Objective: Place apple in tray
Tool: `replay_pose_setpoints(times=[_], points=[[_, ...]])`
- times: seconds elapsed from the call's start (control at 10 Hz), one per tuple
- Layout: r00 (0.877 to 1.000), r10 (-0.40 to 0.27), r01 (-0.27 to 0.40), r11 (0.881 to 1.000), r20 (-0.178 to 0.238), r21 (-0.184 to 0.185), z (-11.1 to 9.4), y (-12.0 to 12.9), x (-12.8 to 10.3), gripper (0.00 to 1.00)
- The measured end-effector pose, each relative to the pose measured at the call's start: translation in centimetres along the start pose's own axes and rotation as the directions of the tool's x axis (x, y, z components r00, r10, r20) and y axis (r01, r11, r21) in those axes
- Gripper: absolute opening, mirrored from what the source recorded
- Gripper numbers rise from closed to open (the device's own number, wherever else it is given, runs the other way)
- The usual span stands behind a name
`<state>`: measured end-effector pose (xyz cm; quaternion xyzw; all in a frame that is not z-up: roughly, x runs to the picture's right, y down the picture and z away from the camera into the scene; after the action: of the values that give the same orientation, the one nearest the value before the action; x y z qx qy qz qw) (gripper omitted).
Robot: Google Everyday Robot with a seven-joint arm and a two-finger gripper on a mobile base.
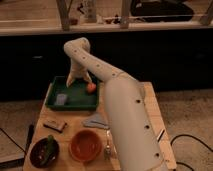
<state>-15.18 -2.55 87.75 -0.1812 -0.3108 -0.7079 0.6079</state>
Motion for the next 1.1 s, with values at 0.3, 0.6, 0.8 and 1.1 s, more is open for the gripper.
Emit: replay_pose_setpoints(times=[0.3,0.6,0.8,1.1], points=[[1.000,0.003,-0.003,1.000,0.002,-0.003,0.04,0.36,-0.05,0.80],[1.000,0.002,-0.002,1.000,0.002,-0.004,0.09,0.23,-0.03,0.80],[1.000,0.003,-0.003,1.000,0.001,-0.004,0.08,0.32,-0.02,0.80],[1.000,0.003,-0.003,1.000,0.001,-0.004,0.15,0.29,-0.01,0.80]])
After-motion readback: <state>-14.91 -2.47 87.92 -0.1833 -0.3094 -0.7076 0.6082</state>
